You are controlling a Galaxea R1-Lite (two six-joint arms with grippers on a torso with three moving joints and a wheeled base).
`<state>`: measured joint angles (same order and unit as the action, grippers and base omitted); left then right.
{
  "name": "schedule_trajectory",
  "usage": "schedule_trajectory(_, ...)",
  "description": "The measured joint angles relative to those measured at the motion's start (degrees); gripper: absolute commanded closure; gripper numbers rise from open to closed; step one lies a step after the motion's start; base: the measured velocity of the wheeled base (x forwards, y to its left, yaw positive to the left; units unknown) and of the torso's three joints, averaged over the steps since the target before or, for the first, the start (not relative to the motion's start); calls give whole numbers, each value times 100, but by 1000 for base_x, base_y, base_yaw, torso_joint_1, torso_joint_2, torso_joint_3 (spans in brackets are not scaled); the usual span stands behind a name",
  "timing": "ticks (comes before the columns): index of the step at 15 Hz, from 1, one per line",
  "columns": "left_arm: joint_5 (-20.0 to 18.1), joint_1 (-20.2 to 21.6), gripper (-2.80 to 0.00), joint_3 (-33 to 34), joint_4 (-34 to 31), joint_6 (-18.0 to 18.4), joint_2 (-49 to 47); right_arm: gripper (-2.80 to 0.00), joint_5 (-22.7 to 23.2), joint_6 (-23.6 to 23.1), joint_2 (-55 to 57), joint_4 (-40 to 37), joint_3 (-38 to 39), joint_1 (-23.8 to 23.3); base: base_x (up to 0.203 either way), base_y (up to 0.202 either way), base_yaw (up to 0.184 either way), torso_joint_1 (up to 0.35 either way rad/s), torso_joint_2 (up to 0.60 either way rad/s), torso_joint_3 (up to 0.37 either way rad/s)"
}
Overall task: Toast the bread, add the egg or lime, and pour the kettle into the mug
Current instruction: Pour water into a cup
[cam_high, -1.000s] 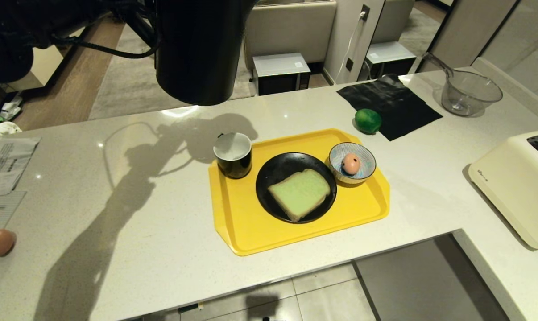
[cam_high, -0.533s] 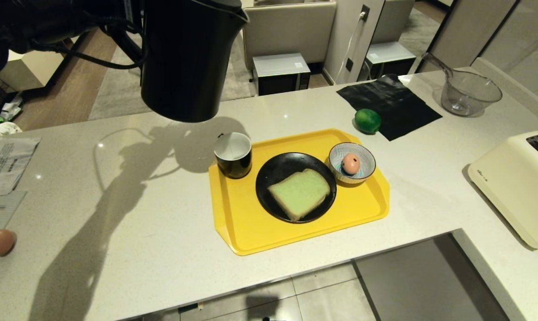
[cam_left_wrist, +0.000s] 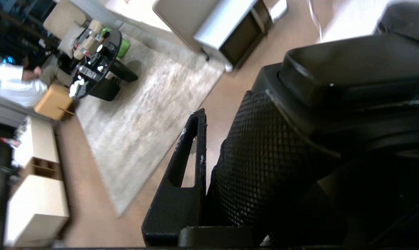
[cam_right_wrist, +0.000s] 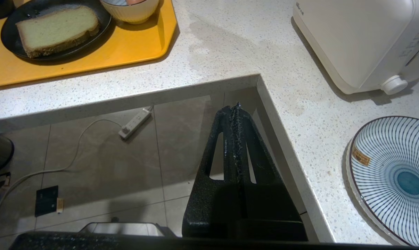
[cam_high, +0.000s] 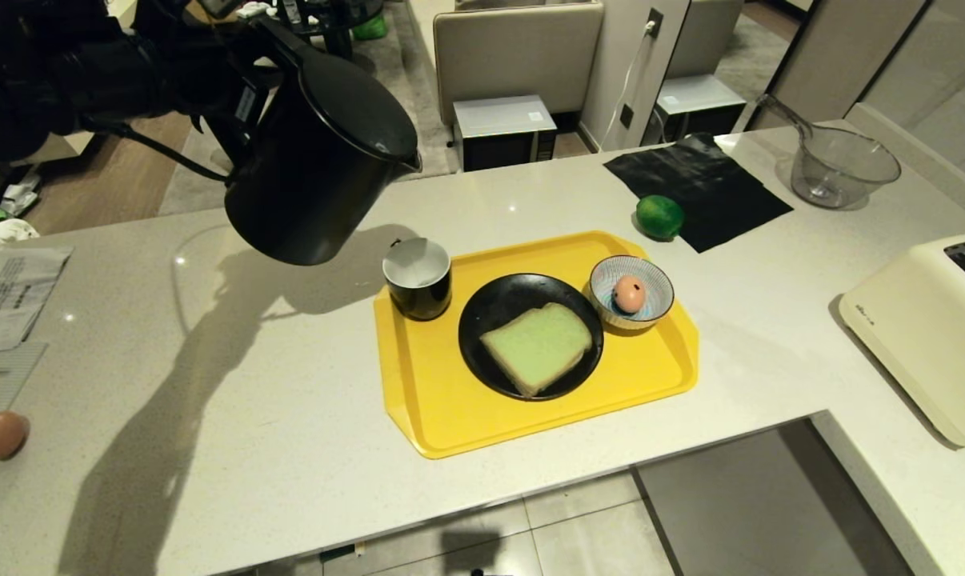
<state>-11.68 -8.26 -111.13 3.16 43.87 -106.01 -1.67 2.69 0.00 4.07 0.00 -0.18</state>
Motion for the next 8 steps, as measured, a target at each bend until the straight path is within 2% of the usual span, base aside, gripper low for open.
schedule_trajectory(3, -6, 141, 0, 0, -154, 692, -140, 0, -5, 1, 0, 2, 0, 2, 0, 0, 0, 0, 0, 0)
schedule_trajectory(6, 0, 159, 0, -6, -150, 904, -265, 0, -11, 0, 0, 0, 0, -2, 0, 0, 0, 0, 0, 0)
schedule_trajectory(8, -3, 162, 0, -6, -170, 1203, -316, 0, -9, 4, 0, 2, 0, 0, 0, 0, 0, 0, 0, 0)
